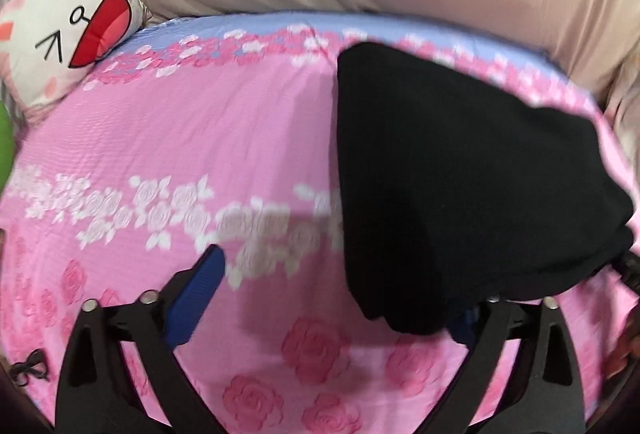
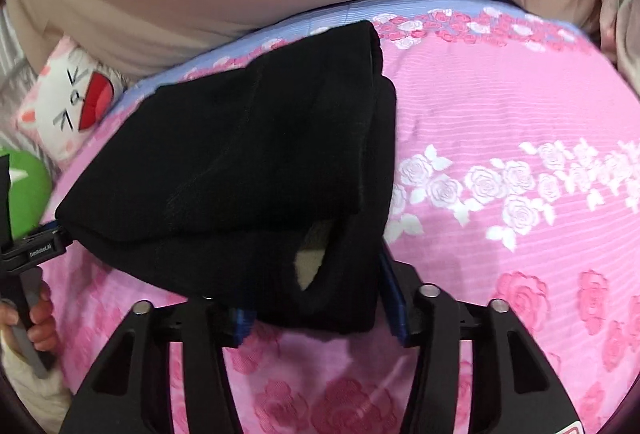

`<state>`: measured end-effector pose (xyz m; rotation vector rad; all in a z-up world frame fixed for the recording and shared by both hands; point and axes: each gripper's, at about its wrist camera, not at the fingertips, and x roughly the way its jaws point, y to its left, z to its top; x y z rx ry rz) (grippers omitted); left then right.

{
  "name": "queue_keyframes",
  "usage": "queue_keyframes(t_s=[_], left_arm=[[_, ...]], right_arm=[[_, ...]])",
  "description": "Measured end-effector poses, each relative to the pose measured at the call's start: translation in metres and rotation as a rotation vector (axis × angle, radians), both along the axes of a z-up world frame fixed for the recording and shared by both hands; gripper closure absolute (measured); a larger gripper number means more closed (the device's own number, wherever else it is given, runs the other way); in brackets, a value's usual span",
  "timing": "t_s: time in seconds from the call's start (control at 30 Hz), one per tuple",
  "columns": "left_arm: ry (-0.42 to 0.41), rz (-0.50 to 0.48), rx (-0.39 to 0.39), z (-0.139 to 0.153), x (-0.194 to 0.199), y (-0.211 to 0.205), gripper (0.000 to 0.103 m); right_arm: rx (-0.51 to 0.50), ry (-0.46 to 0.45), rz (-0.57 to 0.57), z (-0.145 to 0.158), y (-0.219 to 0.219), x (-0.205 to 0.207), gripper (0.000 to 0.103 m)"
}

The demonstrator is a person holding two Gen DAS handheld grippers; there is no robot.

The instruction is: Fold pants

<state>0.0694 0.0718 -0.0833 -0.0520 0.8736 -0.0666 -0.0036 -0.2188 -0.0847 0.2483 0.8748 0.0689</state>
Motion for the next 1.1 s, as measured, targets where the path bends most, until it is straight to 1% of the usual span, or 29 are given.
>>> queue_keyframes(t_s=[0.03, 0.07, 0.1, 0.13, 0.2, 0.27, 0.3, 0.33, 0.37, 0.4, 0.43, 0.5, 0.57, 0.6, 0.63, 0.67, 0.7, 0.73, 0.77, 0.8, 0.87, 0.9, 0.97, 1.03, 1.07, 1.1], left_arm=[[-0.006, -0.014, -0.041, 0.005, 0.0, 0.002, 0.027], [-0.01, -0.019, -0.092, 0.01, -0.001, 0.006, 0.036], [-0.013, -0.017, -0.12, 0.013, -0.001, 0.008, 0.043], [-0.008, -0.023, -0.134, 0.014, -0.001, 0.008, 0.046], [0.01, -0.038, -0.152, 0.014, -0.004, 0.007, 0.059], [0.016, -0.038, -0.148, 0.013, -0.01, 0.005, 0.061], [0.012, -0.039, -0.139, 0.012, -0.013, 0.002, 0.058], [0.009, -0.034, -0.115, 0.009, -0.013, -0.001, 0.054], [0.011, -0.013, -0.064, 0.003, -0.009, -0.005, 0.046], [0.009, -0.004, -0.038, -0.001, -0.006, -0.007, 0.044], [0.011, -0.008, -0.034, -0.003, -0.003, -0.009, 0.043], [-0.004, -0.017, -0.067, -0.003, 0.004, -0.008, 0.042], [-0.044, -0.039, -0.097, 0.0, 0.011, -0.006, 0.04], [-0.064, -0.054, -0.109, 0.001, 0.015, -0.006, 0.041], [-0.07, -0.066, -0.115, 0.001, 0.018, -0.007, 0.044], [-0.062, -0.09, -0.134, 0.002, 0.021, -0.008, 0.064], [-0.056, -0.103, -0.145, 0.005, 0.02, -0.009, 0.073], [-0.085, -0.102, -0.125, 0.013, 0.014, -0.011, 0.076], [-0.115, -0.106, -0.11, 0.022, 0.005, -0.012, 0.082], [-0.144, -0.106, -0.102, 0.03, -0.004, -0.012, 0.085], [-0.18, -0.117, -0.094, 0.047, -0.021, -0.009, 0.086], [-0.18, -0.131, -0.104, 0.052, -0.028, -0.007, 0.086], [-0.151, -0.175, -0.137, 0.054, -0.045, -0.005, 0.086], [-0.103, -0.215, -0.139, 0.041, -0.062, -0.01, 0.086], [-0.059, -0.23, -0.131, 0.025, -0.071, -0.017, 0.086], [-0.011, -0.235, -0.123, 0.009, -0.077, -0.023, 0.086]], right_arm=[[0.012, -0.005, 0.001, 0.001, -0.001, 0.002, 0.08], [0.024, -0.01, 0.005, 0.004, 0.0, 0.003, 0.082], [0.04, -0.015, 0.006, 0.008, 0.0, 0.004, 0.084], [0.051, -0.026, 0.005, 0.012, 0.0, 0.003, 0.085], [0.074, -0.054, 0.0, 0.02, -0.001, -0.001, 0.086], [0.104, -0.049, 0.003, 0.019, -0.006, -0.003, 0.086], [0.116, -0.035, -0.003, 0.013, -0.01, -0.002, 0.084], [0.113, -0.024, -0.004, 0.008, -0.01, -0.001, 0.081], [0.093, -0.014, -0.004, 0.002, -0.008, -0.001, 0.078], [0.081, -0.016, -0.011, 0.0, -0.007, -0.001, 0.073], [0.075, -0.017, -0.015, -0.001, -0.006, -0.001, 0.069], [0.074, -0.016, -0.024, -0.002, -0.004, 0.001, 0.068], [0.076, -0.019, -0.031, -0.002, -0.002, 0.005, 0.068], [0.08, -0.02, -0.035, -0.003, -0.001, 0.006, 0.072], [0.084, -0.022, -0.038, -0.002, -0.001, 0.007, 0.078], [0.084, -0.025, -0.037, -0.001, -0.001, 0.008, 0.081], [0.08, -0.031, -0.034, 0.004, 0.001, 0.008, 0.084], [0.074, -0.04, -0.031, 0.009, -0.001, 0.007, 0.086], [0.076, -0.068, -0.025, 0.021, -0.001, 0.003, 0.087], [0.083, -0.091, -0.017, 0.032, -0.002, 0.0, 0.088], [0.093, -0.135, -0.005, 0.057, -0.006, -0.01, 0.088], [0.09, -0.169, 0.005, 0.075, -0.011, -0.02, 0.088], [0.081, -0.188, 0.018, 0.093, -0.022, -0.04, 0.088], [0.089, -0.158, 0.008, 0.088, -0.035, -0.058, 0.088], [0.076, -0.126, 0.002, 0.077, -0.04, -0.066, 0.088], [0.065, -0.068, -0.022, 0.055, -0.046, -0.074, 0.087]])
